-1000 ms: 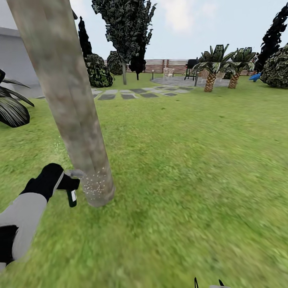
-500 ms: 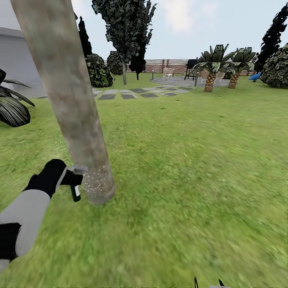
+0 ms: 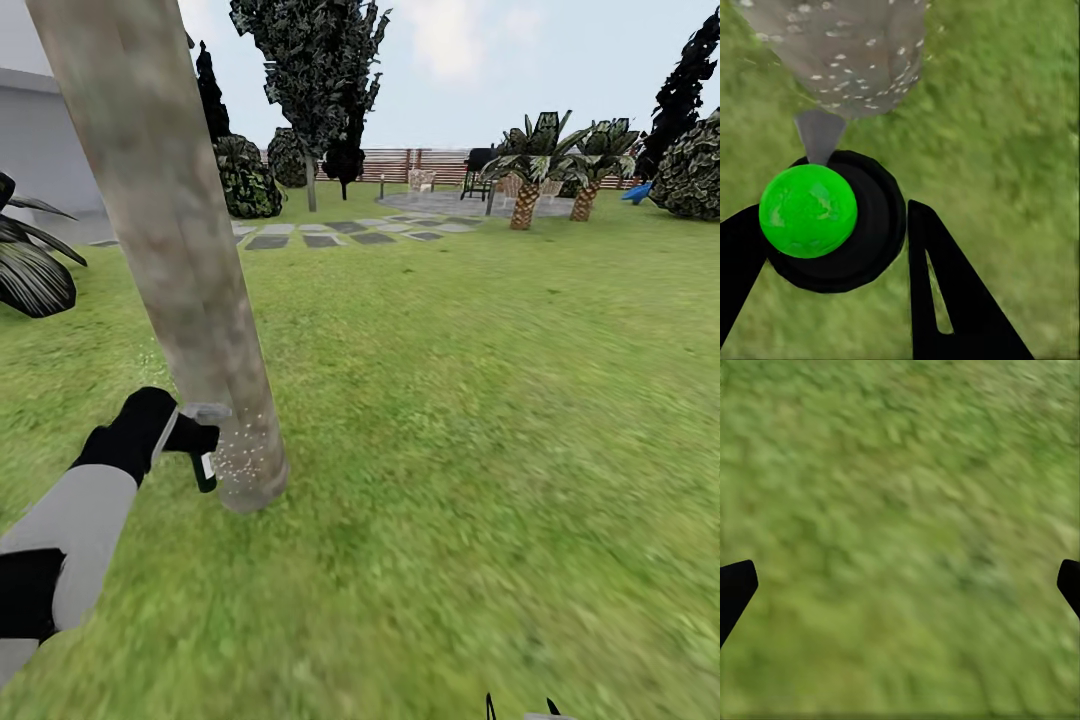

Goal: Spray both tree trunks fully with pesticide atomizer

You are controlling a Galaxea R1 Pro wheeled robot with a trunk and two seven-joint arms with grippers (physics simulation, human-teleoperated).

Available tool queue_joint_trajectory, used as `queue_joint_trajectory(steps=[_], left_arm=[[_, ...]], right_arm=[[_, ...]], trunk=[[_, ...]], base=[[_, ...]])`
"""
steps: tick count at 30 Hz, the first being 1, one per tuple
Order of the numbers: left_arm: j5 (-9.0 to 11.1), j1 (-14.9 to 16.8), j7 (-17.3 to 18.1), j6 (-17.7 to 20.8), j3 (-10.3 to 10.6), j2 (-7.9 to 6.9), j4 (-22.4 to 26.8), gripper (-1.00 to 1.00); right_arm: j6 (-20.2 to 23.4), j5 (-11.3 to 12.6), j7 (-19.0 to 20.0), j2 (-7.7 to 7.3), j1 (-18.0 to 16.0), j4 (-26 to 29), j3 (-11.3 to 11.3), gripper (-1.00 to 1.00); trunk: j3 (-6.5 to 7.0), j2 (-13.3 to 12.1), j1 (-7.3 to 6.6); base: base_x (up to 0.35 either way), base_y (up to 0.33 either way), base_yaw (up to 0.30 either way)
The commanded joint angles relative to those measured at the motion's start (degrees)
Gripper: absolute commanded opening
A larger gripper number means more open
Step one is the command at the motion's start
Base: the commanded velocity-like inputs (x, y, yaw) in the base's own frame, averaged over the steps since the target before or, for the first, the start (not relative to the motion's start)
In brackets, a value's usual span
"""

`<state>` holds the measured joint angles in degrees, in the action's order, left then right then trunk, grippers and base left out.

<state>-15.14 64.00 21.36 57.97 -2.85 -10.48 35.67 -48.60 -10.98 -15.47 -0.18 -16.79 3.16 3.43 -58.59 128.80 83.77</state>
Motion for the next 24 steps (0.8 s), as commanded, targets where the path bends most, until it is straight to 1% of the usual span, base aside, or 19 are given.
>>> queue_joint_trajectory(steps=[1, 2, 3, 6, 9, 10, 12, 13, 16, 18, 20, 21, 23, 24], left_arm=[[-0.85, 0.08, -0.01, -0.14, 0.03, 0.77, 0.05, -1.00], [-0.81, 0.20, -0.01, -0.14, 0.03, 1.17, 0.10, -1.00], [-0.80, 0.39, -0.01, -0.14, 0.04, 1.28, 0.10, -1.00], [-0.77, 1.15, 0.01, -0.06, -0.14, 0.52, 0.02, -1.00], [-0.74, 1.27, 0.22, -0.05, -0.28, -2.64, 0.01, -1.00], [-0.77, 1.28, 0.78, -0.05, -0.29, -3.06, 0.01, -1.00], [-0.89, 1.29, 2.53, -0.05, -0.10, -3.33, 0.08, -1.00], [-0.96, 1.32, 3.01, -0.05, -0.03, -3.07, 0.09, -1.00], [-1.03, 1.98, 3.54, -0.05, 0.03, -1.56, 0.18, -1.00], [-1.03, 2.40, 3.58, 0.00, 0.04, -1.27, 0.19, -1.00], [-1.23, 2.68, 3.60, 0.20, 0.04, -2.47, 0.12, -1.00], [-1.13, 2.70, 3.60, 0.21, 0.02, -3.98, 0.11, -1.00], [-1.06, 2.71, 3.60, 0.22, 0.01, -4.66, 0.17, -1.00], [-1.04, 2.72, 3.60, 0.22, 0.03, -4.39, 0.18, -1.00]], right_arm=[[0.00, 0.00, 0.00, 0.00, 0.00, 0.00, -0.01, 1.00], [0.00, 0.00, 0.00, 0.00, 0.00, 0.00, -0.01, 1.00], [0.00, 0.00, 0.00, 0.00, 0.00, 0.00, -0.01, 1.00], [0.00, 0.00, 0.00, 0.00, 0.00, 0.00, -0.01, 1.00], [0.00, 0.00, 0.00, 0.00, 0.00, 0.00, -0.01, 1.00], [0.00, 0.00, 0.00, 0.00, 0.00, 0.00, -0.01, 1.00], [0.00, 0.00, 0.00, 0.00, 0.00, 0.00, -0.01, 1.00], [0.00, 0.00, 0.00, 0.00, 0.00, 0.00, -0.02, 1.00], [0.00, 0.00, 0.00, 0.00, 0.00, 0.00, -0.01, 1.00], [0.00, 0.00, 0.00, 0.00, 0.00, 0.00, -0.01, 1.00], [0.00, 0.00, 0.00, 0.00, 0.00, 0.00, -0.01, 1.00], [0.00, 0.00, 0.00, 0.00, 0.00, 0.00, -0.01, 1.00], [0.00, 0.00, 0.00, 0.00, 0.00, 0.00, -0.01, 1.00], [0.00, 0.00, 0.00, 0.00, 0.00, 0.00, -0.01, 1.00]], trunk=[[0.00, 0.00, 0.00], [0.00, 0.00, 0.00], [0.00, 0.00, 0.00], [0.00, 0.00, 0.00], [0.00, 0.00, 0.00], [0.00, 0.00, 0.00], [0.00, 0.00, 0.00], [0.00, 0.00, 0.00], [0.00, 0.00, 0.00], [0.00, 0.00, 0.00], [0.00, 0.00, 0.00], [0.00, 0.00, 0.00], [0.00, 0.00, 0.00], [0.00, 0.00, 0.00]], base=[[0.000, 0.000, 0.000], [0.000, 0.000, 0.000], [0.000, 0.000, 0.000], [0.000, 0.000, 0.000], [0.000, 0.000, 0.000], [0.000, 0.000, 0.000], [0.000, 0.000, 0.000], [0.000, 0.000, 0.000], [-0.159, 0.000, 0.000], [-0.098, 0.000, 0.000], [-0.008, 0.000, 0.000], [0.000, 0.000, 0.000], [0.000, 0.000, 0.000], [0.000, 0.000, 0.000]])
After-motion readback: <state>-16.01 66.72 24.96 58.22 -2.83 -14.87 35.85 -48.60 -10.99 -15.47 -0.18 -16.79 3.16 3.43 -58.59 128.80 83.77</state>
